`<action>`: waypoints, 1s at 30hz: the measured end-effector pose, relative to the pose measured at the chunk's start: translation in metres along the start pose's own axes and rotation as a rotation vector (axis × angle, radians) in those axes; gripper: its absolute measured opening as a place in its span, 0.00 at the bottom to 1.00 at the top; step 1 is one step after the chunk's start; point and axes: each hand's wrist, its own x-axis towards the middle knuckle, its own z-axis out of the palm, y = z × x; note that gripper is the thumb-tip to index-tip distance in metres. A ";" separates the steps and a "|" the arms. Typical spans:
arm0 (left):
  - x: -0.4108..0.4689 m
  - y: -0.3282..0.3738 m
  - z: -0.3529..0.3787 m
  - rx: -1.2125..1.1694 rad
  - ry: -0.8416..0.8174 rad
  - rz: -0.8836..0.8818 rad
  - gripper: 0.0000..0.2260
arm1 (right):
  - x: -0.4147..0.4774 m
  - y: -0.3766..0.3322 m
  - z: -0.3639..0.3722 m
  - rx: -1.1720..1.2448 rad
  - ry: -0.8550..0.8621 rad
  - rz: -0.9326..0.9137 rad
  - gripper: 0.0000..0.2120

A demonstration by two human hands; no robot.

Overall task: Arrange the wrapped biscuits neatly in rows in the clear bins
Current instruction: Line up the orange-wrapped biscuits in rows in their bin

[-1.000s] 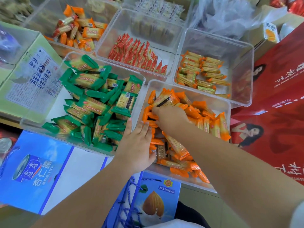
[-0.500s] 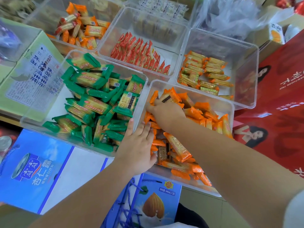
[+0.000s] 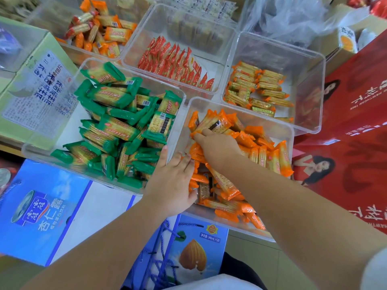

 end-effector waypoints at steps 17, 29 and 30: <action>-0.001 -0.001 0.003 -0.031 0.036 0.002 0.33 | -0.005 0.009 0.017 0.081 0.008 -0.020 0.27; 0.003 0.001 0.002 -0.029 0.059 0.000 0.39 | -0.019 0.020 0.010 0.397 0.204 0.088 0.11; 0.005 0.002 0.002 -0.011 0.050 0.000 0.39 | -0.022 0.021 0.008 0.417 0.223 0.092 0.11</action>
